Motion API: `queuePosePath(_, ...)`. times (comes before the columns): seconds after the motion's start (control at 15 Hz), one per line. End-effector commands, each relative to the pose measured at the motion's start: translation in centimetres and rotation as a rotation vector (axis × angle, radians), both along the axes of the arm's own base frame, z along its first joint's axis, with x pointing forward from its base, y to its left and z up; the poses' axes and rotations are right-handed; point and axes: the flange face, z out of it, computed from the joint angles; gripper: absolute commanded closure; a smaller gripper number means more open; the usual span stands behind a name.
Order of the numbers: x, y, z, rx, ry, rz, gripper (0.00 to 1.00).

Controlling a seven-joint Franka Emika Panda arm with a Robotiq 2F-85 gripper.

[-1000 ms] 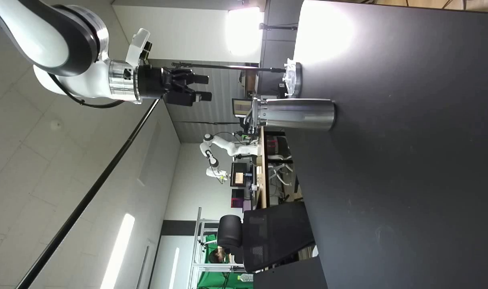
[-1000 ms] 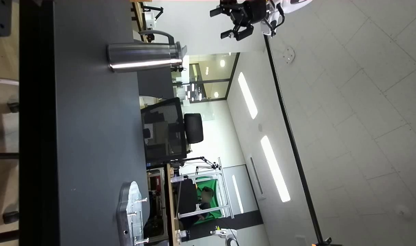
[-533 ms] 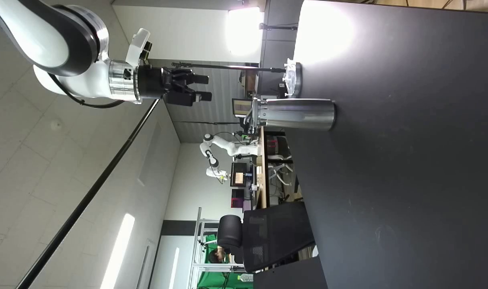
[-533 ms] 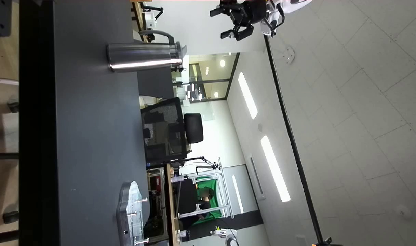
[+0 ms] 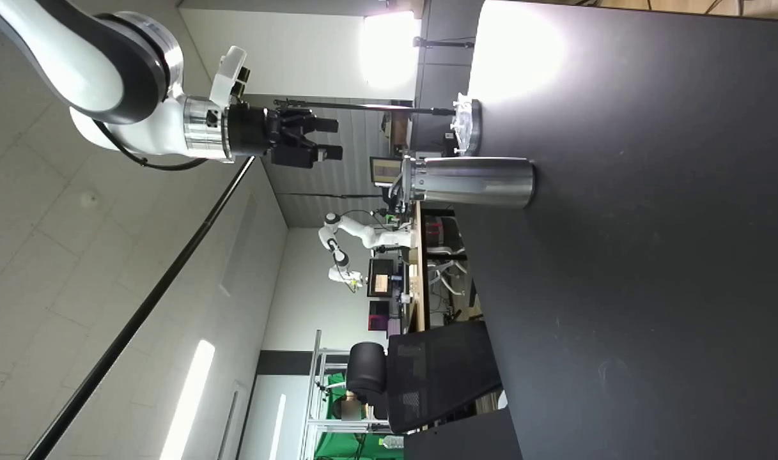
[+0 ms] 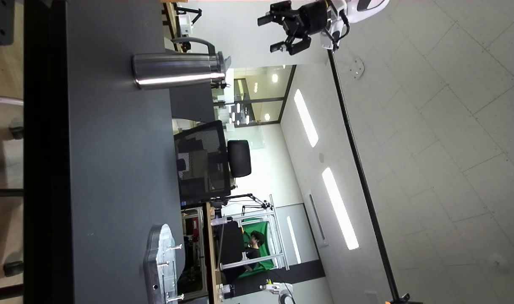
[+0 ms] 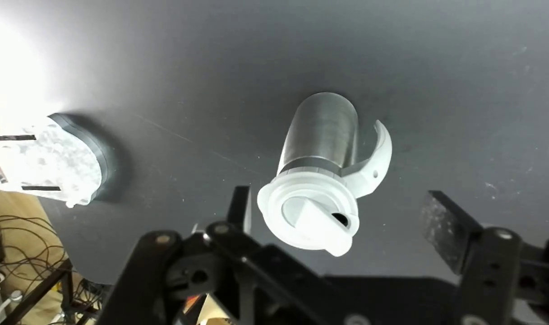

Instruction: Close the lid on the thermos flask

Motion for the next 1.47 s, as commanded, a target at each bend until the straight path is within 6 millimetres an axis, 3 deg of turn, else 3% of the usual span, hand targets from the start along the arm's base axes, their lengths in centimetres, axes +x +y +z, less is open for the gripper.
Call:
queuePosePath(0.0, 2.5, -2.4, -0.6, 0.036, -0.015, -0.034, 0.33)
queuePosePath(0.33, 5.4, -4.5, -2.3, 0.105, -0.081, -0.092, 0.69)
queuePosePath(0.67, 7.5, -5.0, -3.7, 0.183, -0.137, -0.130, 0.99)
queuePosePath(1.4, 9.0, -4.2, -5.9, 0.206, -0.100, -0.106, 1.00)
